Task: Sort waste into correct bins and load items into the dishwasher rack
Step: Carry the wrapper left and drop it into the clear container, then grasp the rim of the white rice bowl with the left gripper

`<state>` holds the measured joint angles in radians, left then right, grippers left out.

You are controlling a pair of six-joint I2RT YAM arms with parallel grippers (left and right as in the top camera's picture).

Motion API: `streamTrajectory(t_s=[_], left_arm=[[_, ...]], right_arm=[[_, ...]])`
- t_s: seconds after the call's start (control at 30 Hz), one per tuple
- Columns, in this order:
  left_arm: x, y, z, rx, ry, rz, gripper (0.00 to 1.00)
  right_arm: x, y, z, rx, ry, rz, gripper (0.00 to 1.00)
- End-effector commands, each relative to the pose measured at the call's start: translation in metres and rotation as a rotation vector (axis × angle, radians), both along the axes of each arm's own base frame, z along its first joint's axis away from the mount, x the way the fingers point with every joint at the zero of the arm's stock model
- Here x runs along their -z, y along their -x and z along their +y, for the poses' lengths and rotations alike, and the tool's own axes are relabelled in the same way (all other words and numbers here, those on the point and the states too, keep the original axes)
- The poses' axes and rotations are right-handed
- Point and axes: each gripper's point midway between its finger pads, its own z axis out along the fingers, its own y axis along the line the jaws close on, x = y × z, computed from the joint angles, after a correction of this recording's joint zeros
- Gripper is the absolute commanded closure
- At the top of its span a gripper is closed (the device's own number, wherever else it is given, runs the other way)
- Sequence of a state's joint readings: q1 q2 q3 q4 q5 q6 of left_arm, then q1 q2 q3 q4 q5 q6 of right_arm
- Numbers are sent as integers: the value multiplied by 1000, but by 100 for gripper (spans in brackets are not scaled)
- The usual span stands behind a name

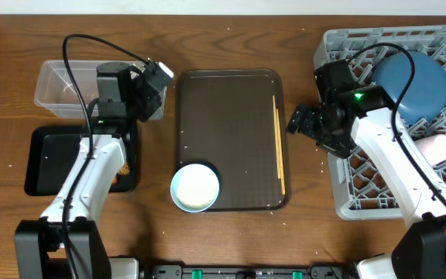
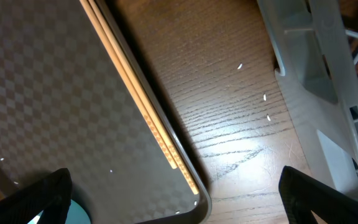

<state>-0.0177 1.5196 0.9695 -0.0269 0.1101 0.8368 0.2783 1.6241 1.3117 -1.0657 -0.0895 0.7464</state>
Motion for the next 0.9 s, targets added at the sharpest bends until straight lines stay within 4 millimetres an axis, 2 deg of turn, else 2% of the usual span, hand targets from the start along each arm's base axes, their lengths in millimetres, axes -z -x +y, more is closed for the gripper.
streamTrajectory(t_s=[0.0,0.03,0.13,0.23,0.37,0.47,0.6,0.77,0.83,0.87], left_arm=[[6,-2,0,40,-30,8,50],[3,-4,1,38,-31,-6,19],[-8,-6,1,3,5,-38,9],[-31,-2,-1,-86,139,-79,2],[-79,17,-4,-223,391,-143,2],[-113,49,-19,-227,585,-138,2],[-150,107,-43,-126,723,-105,2],[-170,171,-63,-9,782,-73,2],[-168,189,-64,-17,796,-46,2],[-163,197,-64,-37,810,-16,2]], right_arm=[[0,1,3,-21,4,-3,1],[0,1,3,-21,4,-3,1],[0,2,5,-33,-5,1,1],[0,2,6,-76,-4,-6,1],[-1,-1,6,-113,1,-22,1],[-2,-4,8,-184,5,-47,1],[-2,-6,9,-300,22,-72,4],[-2,-3,17,-382,32,-83,14],[-3,-2,26,-408,29,-94,27],[-4,-2,34,-430,26,-110,37]])
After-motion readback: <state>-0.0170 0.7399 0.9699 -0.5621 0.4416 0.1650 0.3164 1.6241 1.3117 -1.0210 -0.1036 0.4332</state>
